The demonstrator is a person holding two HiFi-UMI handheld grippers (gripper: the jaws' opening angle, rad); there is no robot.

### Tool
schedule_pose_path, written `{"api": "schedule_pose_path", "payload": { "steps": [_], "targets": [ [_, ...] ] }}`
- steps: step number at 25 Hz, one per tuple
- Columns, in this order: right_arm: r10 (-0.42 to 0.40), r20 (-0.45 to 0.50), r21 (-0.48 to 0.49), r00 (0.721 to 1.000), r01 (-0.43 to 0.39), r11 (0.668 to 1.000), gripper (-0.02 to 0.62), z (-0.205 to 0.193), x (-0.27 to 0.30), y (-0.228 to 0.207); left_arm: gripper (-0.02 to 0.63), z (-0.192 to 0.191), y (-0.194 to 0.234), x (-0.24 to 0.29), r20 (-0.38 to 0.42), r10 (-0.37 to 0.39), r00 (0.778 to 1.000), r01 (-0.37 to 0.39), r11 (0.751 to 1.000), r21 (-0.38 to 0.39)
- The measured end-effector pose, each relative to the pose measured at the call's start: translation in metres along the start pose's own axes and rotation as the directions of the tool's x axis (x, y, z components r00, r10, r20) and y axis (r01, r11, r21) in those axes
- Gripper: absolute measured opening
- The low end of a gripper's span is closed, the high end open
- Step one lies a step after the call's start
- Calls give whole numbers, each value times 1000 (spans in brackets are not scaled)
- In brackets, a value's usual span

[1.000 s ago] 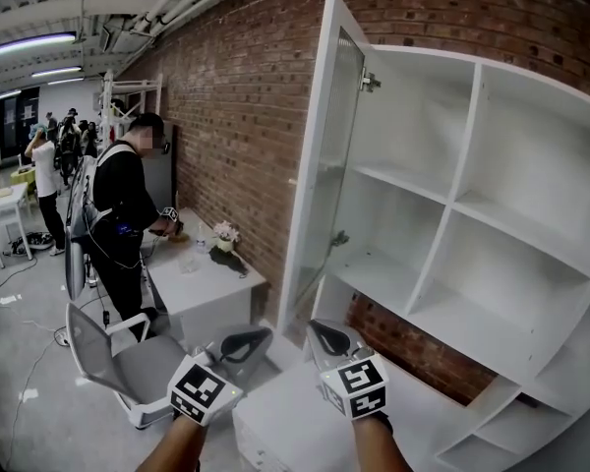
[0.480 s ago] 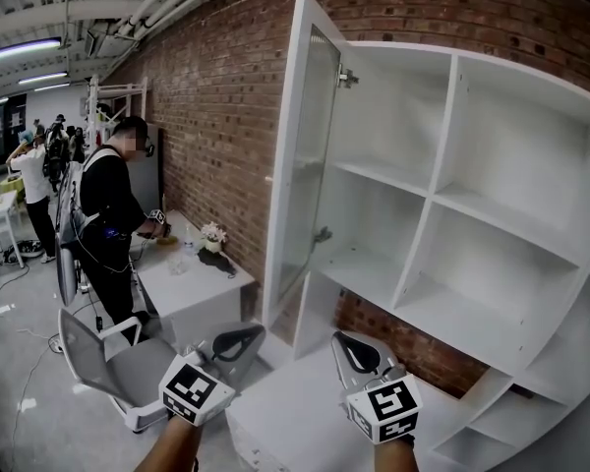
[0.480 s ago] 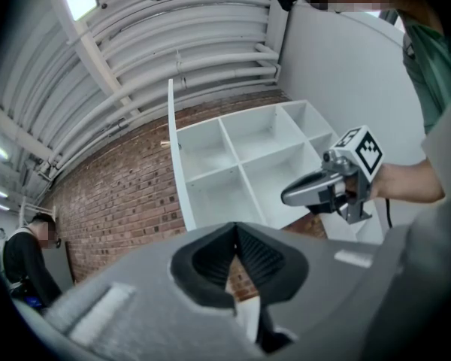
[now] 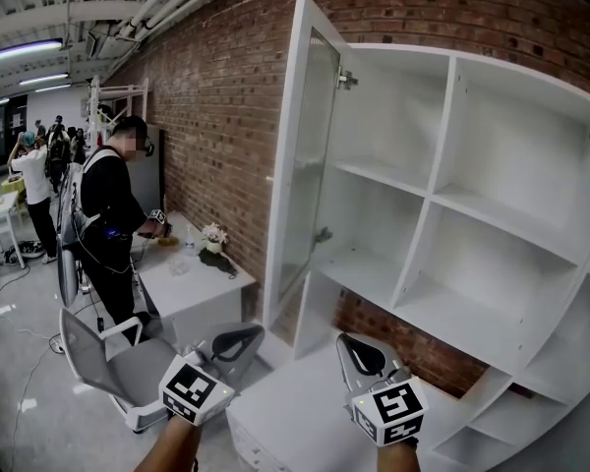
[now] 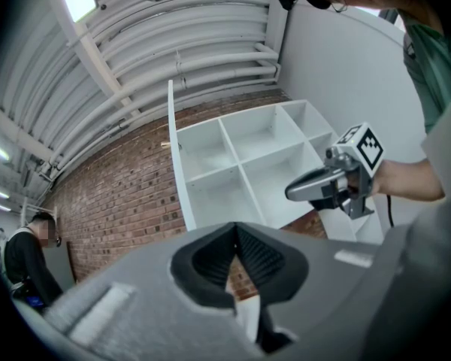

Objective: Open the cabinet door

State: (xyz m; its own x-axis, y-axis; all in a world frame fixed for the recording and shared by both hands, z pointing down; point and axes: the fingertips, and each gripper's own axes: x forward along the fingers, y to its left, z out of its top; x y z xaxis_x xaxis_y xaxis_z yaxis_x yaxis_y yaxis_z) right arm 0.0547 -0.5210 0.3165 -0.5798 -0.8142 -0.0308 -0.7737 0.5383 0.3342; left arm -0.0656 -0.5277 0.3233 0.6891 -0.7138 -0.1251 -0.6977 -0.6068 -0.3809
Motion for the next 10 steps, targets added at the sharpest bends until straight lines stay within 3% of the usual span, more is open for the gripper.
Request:
{"api": "schedule_pose_path", "payload": {
  "steps": [10],
  "targets": [
    [-6, -1, 1, 1000, 6, 1000, 3, -1, -6, 2, 2, -2, -4, -3, -1, -1, 1000, 1, 1000, 0]
  ]
}}
